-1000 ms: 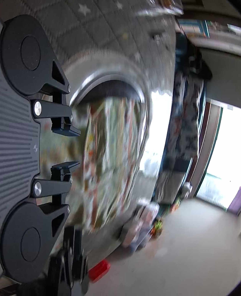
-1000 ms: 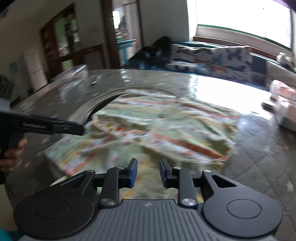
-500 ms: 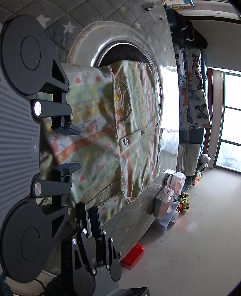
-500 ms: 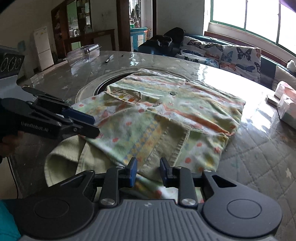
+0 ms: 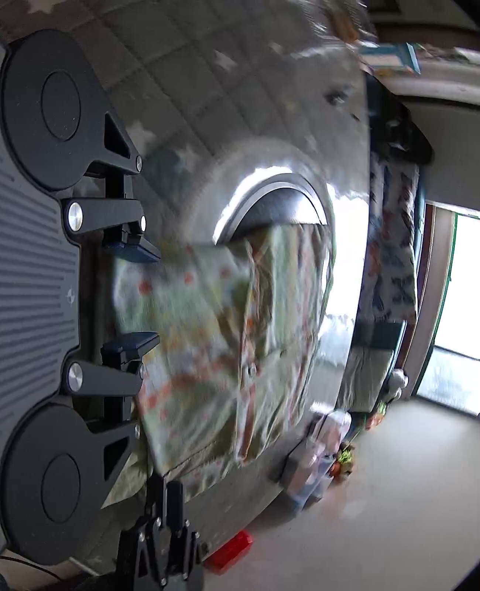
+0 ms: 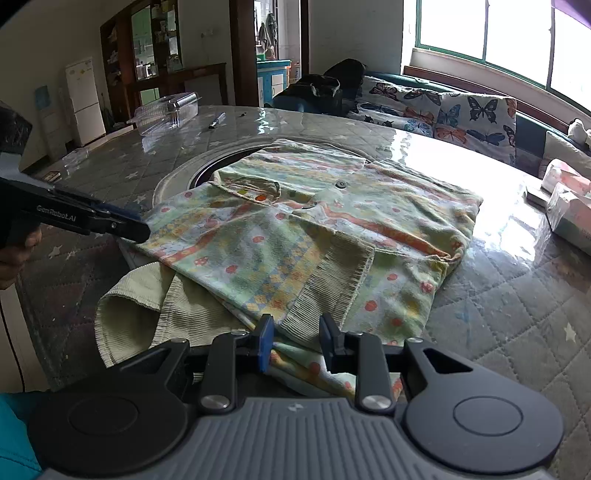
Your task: Fold clothes
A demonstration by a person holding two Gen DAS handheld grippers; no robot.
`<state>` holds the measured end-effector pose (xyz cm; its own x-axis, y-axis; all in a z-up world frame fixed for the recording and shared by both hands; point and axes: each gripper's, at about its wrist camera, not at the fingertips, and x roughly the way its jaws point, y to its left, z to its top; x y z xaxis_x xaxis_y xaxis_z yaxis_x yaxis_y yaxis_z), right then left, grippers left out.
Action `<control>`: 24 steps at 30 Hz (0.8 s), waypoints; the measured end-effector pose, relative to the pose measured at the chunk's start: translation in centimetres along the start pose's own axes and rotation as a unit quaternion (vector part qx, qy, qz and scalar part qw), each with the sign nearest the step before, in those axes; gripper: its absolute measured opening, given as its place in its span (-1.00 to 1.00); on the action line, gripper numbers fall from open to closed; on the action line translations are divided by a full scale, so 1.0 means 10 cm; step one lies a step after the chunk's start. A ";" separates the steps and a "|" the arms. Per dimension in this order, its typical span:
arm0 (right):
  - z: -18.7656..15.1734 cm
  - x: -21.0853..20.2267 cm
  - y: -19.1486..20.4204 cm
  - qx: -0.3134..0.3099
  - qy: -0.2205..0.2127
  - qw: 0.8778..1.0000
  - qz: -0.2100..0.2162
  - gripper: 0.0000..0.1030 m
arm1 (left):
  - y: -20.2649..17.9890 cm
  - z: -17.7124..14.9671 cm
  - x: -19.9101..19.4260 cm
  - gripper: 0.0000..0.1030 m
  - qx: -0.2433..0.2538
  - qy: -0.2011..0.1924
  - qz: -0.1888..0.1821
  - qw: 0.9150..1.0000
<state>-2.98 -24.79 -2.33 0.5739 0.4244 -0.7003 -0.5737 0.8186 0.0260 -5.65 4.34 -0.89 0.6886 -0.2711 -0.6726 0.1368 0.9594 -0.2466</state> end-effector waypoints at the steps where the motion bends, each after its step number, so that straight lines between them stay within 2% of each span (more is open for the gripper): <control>1: 0.00 -0.01 0.00 0.000 -0.001 1.000 -0.001 -0.48 | 0.03 0.00 -0.02 -0.13 -0.005 -0.001 -0.002 1.000; 4: 0.02 -0.05 -0.01 0.000 -0.004 1.000 -0.005 -0.48 | 0.03 0.00 -0.10 -0.11 -0.011 0.004 0.004 1.000; 7: 0.02 -0.12 -0.01 -0.006 -0.007 1.000 -0.011 -0.47 | -0.08 -0.01 -0.21 0.01 -0.017 0.017 -0.046 0.999; 11: -0.01 -0.21 0.01 -0.023 -0.006 1.000 -0.021 -0.46 | -0.37 -0.07 -0.26 0.18 0.013 0.035 -0.072 0.997; 16: -0.09 -0.29 0.06 -0.049 0.001 0.998 -0.027 -0.41 | -0.48 -0.13 -0.21 0.35 -0.028 0.073 -0.119 0.990; 22: -0.21 -0.35 0.19 -0.097 0.005 0.995 -0.031 -0.34 | -0.55 -0.15 -0.08 0.31 -0.063 0.100 -0.145 0.982; 23: -0.22 -0.35 0.21 -0.103 0.005 0.994 -0.030 -0.33 | -0.57 -0.15 -0.07 0.27 -0.064 0.102 -0.150 0.981; 24: -0.24 -0.36 0.23 -0.109 0.007 0.994 -0.028 -0.31 | -0.57 -0.15 -0.04 0.05 -0.066 0.107 -0.156 0.980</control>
<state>-7.73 -25.34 -1.46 0.6020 0.3739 -0.7056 -0.6549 0.7368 -0.1683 -7.84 -1.17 -0.26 0.4606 -0.5733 -0.6776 0.2135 0.8126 -0.5424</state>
